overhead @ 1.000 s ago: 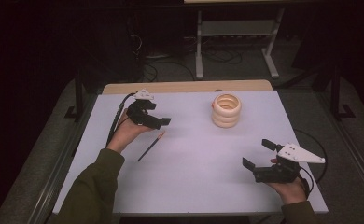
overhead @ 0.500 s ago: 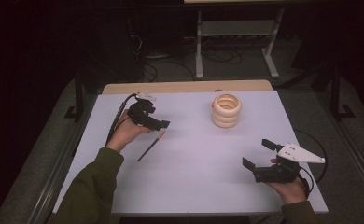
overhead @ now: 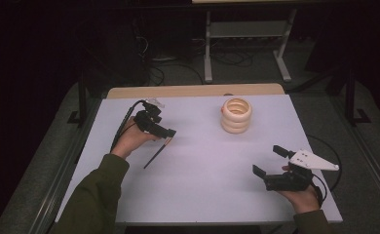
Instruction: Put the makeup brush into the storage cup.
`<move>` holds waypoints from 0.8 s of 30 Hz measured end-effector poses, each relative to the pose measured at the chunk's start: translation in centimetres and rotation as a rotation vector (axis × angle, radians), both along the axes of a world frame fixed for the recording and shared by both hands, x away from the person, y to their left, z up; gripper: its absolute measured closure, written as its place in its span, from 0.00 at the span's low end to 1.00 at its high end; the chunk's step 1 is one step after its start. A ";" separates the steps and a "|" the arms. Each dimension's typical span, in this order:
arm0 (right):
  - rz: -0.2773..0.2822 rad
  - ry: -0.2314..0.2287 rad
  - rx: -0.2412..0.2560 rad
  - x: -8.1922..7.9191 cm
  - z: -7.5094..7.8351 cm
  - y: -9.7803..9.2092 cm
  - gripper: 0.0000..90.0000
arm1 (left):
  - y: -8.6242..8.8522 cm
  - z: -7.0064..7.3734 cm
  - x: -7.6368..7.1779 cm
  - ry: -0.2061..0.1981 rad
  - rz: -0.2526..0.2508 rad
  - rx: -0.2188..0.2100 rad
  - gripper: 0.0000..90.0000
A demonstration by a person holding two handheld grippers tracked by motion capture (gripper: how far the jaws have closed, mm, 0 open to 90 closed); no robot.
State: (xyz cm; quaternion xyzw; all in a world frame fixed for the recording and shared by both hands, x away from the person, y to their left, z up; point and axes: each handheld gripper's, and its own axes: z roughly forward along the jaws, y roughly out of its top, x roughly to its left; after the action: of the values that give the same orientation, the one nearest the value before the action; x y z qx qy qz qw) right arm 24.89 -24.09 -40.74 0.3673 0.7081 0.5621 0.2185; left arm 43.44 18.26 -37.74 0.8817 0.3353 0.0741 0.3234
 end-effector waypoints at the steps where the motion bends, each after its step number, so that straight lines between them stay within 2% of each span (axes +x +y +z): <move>1: 0.000 -0.001 -0.001 0.0 0.0 0.0 0.00 | 0.0 -0.1 0.0 0.002 -0.001 0.009 0.14; 13: -0.001 -0.001 0.000 0.0 0.0 -0.1 0.00 | -0.3 -0.5 0.2 0.069 -0.002 0.092 0.16; 19: -0.003 -0.003 0.001 0.0 0.0 -0.1 0.00 | -0.6 -0.5 0.2 0.083 -0.001 0.113 0.16; 20: -0.003 -0.003 0.000 0.0 0.0 -0.1 0.00 | -0.5 -0.5 0.3 0.085 -0.019 0.136 0.16; 24: -0.002 -0.004 0.001 0.0 0.0 -0.2 0.00 | -0.7 -0.7 0.3 0.107 -0.012 0.145 0.16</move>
State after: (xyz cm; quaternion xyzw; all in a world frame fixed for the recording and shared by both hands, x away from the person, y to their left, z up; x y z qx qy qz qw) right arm 24.93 -24.25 -40.75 0.3670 0.7069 0.5630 0.2205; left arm 43.71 17.53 -38.47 0.9076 0.3404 0.0491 0.2409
